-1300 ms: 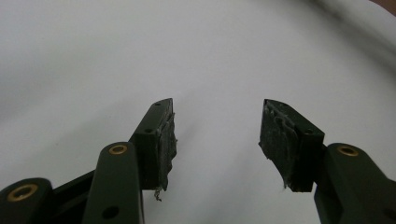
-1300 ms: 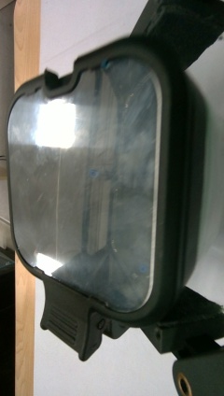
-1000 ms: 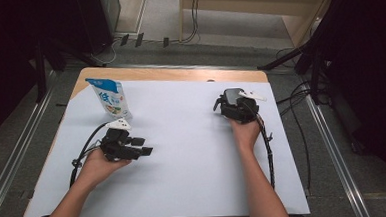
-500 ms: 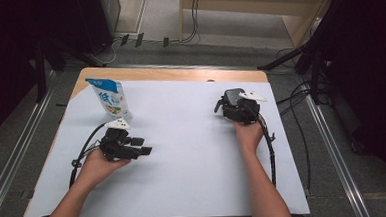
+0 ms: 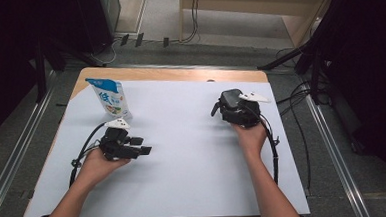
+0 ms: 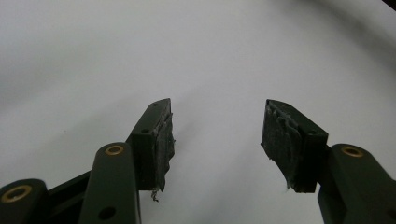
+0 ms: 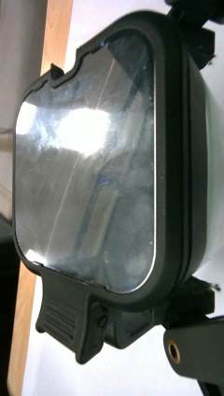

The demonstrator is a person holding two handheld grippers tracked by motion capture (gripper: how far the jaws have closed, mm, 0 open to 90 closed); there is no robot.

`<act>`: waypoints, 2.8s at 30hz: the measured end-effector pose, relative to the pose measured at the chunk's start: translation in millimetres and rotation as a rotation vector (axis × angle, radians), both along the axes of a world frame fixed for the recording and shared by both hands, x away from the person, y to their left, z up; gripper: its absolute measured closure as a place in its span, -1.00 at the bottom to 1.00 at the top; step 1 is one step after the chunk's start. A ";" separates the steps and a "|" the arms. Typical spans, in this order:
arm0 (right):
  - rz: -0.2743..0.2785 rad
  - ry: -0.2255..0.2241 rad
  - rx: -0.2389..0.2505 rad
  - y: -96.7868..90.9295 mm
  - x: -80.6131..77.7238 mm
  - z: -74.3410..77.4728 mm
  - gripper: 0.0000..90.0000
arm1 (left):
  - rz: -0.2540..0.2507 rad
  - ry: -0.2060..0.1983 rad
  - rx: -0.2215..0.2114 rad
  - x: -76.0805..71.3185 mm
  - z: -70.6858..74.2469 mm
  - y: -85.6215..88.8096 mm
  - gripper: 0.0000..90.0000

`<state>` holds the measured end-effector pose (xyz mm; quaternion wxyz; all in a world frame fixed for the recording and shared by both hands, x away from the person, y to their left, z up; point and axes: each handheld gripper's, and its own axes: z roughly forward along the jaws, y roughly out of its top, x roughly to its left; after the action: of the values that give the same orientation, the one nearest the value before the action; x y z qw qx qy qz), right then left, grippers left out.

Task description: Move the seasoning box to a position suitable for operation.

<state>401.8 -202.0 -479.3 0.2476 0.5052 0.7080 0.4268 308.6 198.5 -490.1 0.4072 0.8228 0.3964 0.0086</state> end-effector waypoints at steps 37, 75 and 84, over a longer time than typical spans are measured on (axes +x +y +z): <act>0.225 0.074 0.007 105.7 -68.8 -19.9 -0.65 | 0.021 0.001 0.016 1.2 -0.5 -1.0 -0.01; 0.365 0.060 0.033 62.4 -112.3 5.0 -0.05 | -0.061 -0.048 0.013 9.9 14.3 -15.5 1.00; 0.398 0.090 0.071 51.8 -97.8 2.0 0.81 | -0.099 -0.026 -0.006 28.6 20.7 -33.4 1.00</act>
<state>304.0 -150.2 -477.3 0.1088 0.3824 0.7886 0.4691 337.2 165.1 -469.4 0.4144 0.8402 0.3498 -0.0022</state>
